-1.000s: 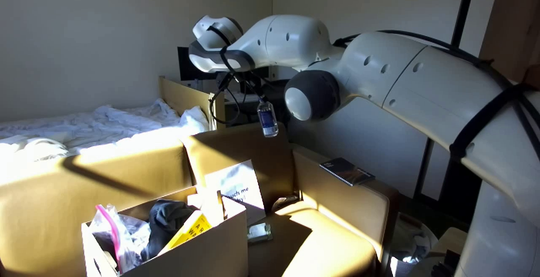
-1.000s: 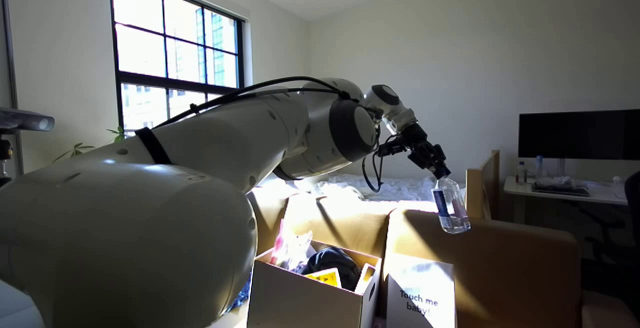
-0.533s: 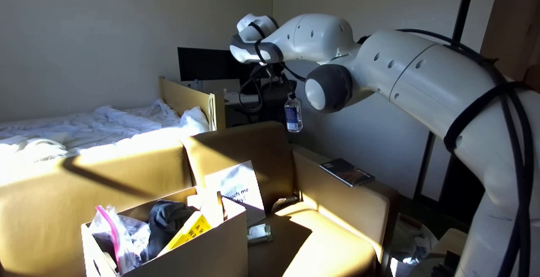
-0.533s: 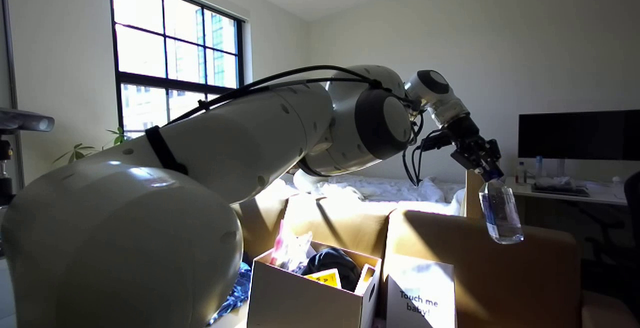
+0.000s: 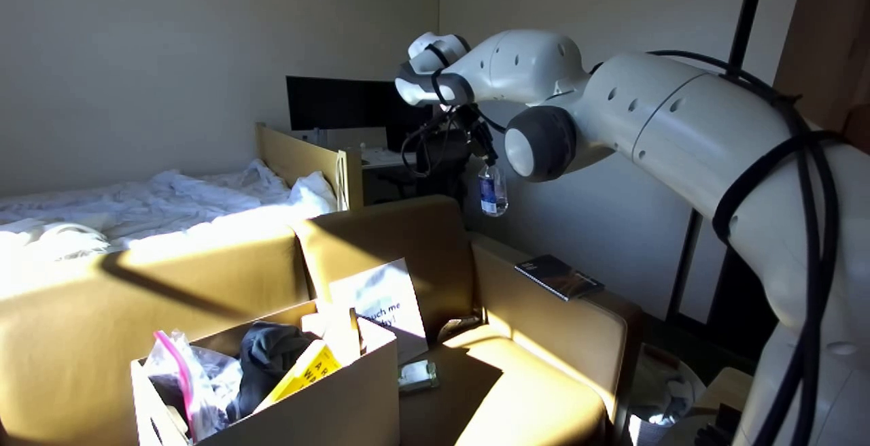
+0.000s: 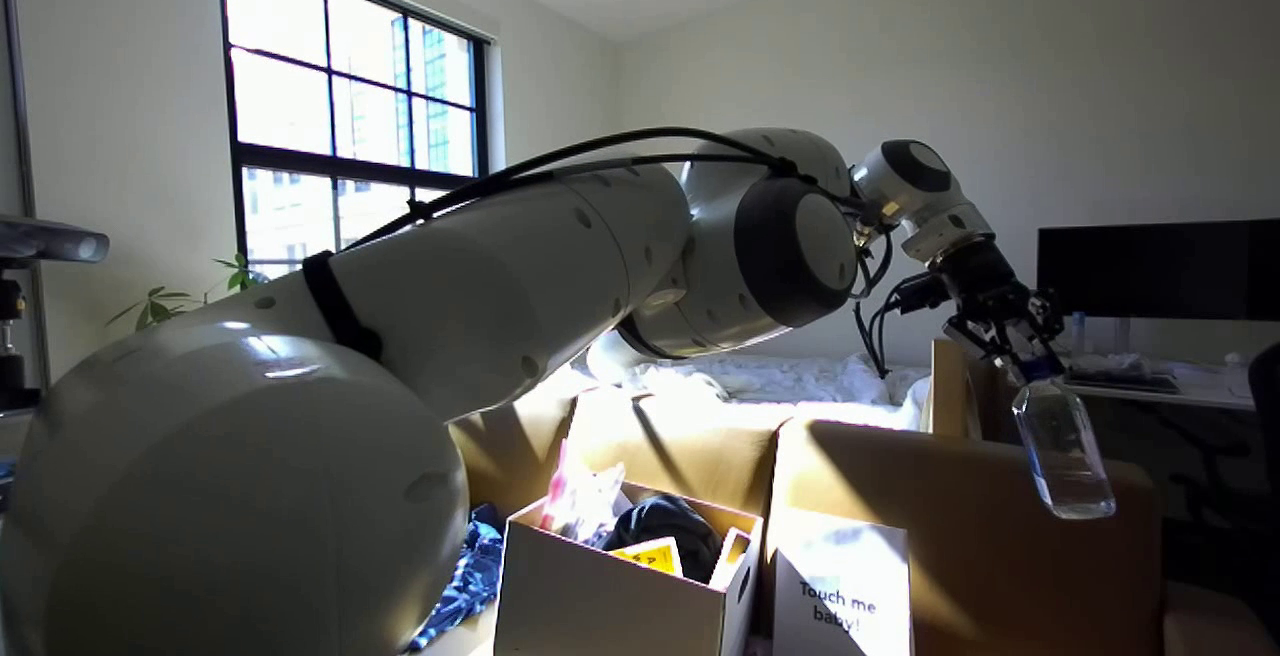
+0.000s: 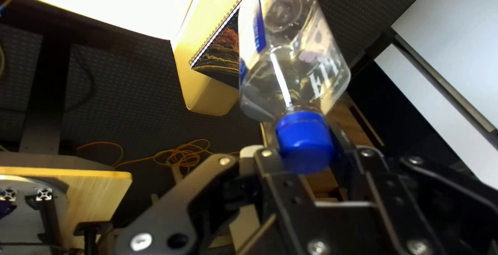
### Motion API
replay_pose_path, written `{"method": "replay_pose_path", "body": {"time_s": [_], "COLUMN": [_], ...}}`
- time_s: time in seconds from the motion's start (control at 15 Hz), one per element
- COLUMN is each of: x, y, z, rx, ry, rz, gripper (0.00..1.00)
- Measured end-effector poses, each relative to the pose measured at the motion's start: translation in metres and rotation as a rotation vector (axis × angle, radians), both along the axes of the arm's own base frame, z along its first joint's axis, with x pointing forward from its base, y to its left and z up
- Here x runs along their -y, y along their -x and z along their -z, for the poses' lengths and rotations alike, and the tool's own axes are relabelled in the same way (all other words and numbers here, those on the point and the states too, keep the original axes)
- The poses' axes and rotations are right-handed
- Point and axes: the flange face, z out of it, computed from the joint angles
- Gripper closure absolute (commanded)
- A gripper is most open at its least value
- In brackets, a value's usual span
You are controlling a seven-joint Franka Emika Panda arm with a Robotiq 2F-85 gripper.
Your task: Remove the water bottle from the box and put it on the armrest
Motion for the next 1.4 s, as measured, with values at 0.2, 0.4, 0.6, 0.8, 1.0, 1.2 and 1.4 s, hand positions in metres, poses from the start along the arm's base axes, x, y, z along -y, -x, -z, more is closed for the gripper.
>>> {"method": "replay_pose_path", "body": {"time_s": [0.2, 0.4, 0.6, 0.8, 1.0, 1.2, 1.4], "x": [0.024, 0.053, 0.080, 0.095, 0.096, 0.093, 0.110], "y": [0.006, 0.016, 0.033, 0.050, 0.064, 0.075, 0.097], "z": [0.003, 0.008, 0.015, 0.019, 0.018, 0.010, -0.009], "rx": [0.060, 0.086, 0.048, -0.017, -0.072, -0.113, -0.157], "ry": [-0.014, -0.055, -0.095, -0.116, -0.119, -0.106, -0.009], "rz": [0.115, 0.206, 0.278, 0.349, 0.425, 0.503, 0.603], "gripper": [0.90, 0.90, 0.90, 0.90, 0.90, 0.90, 0.90]}}
